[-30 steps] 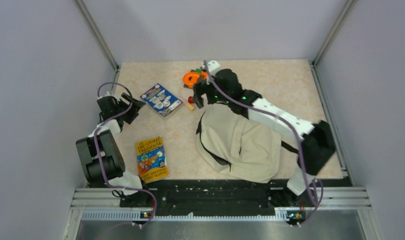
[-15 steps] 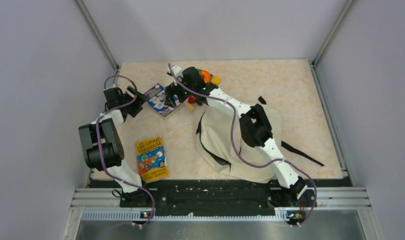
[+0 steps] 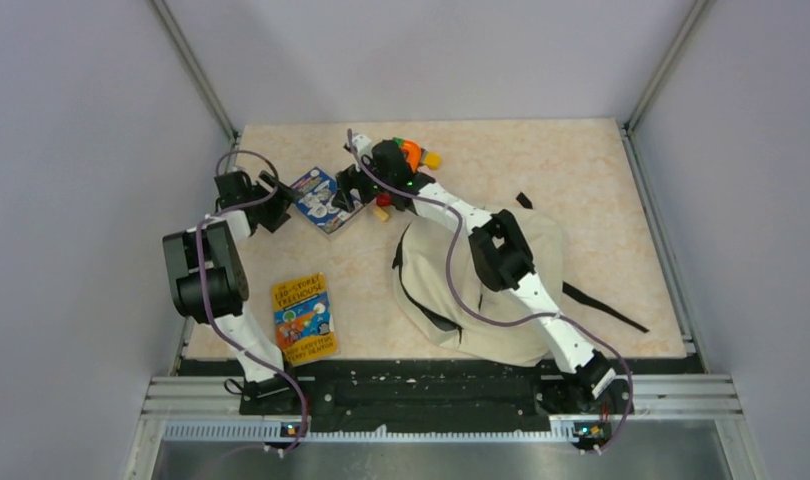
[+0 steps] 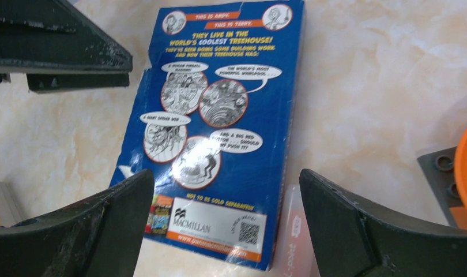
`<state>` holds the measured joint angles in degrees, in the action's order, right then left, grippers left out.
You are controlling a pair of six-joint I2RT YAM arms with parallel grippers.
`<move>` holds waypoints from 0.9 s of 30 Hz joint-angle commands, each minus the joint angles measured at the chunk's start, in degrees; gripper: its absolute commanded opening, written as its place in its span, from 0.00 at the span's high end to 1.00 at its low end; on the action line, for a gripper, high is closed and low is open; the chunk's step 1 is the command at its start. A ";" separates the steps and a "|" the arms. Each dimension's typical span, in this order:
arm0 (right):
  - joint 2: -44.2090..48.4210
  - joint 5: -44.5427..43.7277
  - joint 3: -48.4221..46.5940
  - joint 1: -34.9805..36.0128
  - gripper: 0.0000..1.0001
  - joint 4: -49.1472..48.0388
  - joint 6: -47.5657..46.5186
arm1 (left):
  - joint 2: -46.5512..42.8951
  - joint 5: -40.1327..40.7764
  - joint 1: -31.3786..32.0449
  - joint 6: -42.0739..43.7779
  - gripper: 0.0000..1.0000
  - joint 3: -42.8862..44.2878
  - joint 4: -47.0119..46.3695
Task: Pack the student bag
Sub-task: Move the book to the center of the board.
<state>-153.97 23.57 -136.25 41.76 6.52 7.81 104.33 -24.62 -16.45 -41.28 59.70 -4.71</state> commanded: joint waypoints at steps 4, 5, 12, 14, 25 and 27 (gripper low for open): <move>-4.71 0.44 -5.11 -1.06 0.06 -3.22 3.23 | 3.48 -0.87 0.75 -1.07 0.23 4.04 -0.45; -5.11 1.31 -5.16 -1.06 0.06 -3.24 3.35 | 3.96 -0.90 0.96 -1.12 0.23 4.35 -0.32; -4.91 12.52 -4.73 -0.91 0.14 -2.97 3.11 | 6.21 -0.77 2.72 0.26 0.23 7.12 2.29; -4.54 15.76 -4.52 -0.89 0.16 -1.99 2.43 | 6.57 -0.82 2.90 0.95 0.23 7.26 3.14; 8.91 17.60 15.99 -0.04 0.37 -1.67 -2.12 | 1.81 -0.99 7.94 4.70 0.29 1.46 6.35; 12.64 17.39 21.64 0.28 0.38 -2.93 -2.40 | -0.59 -0.07 9.68 4.97 0.30 -1.89 6.27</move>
<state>-149.91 38.35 -122.98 40.38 3.95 7.40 108.95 -23.07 -11.38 -37.65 63.31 -1.85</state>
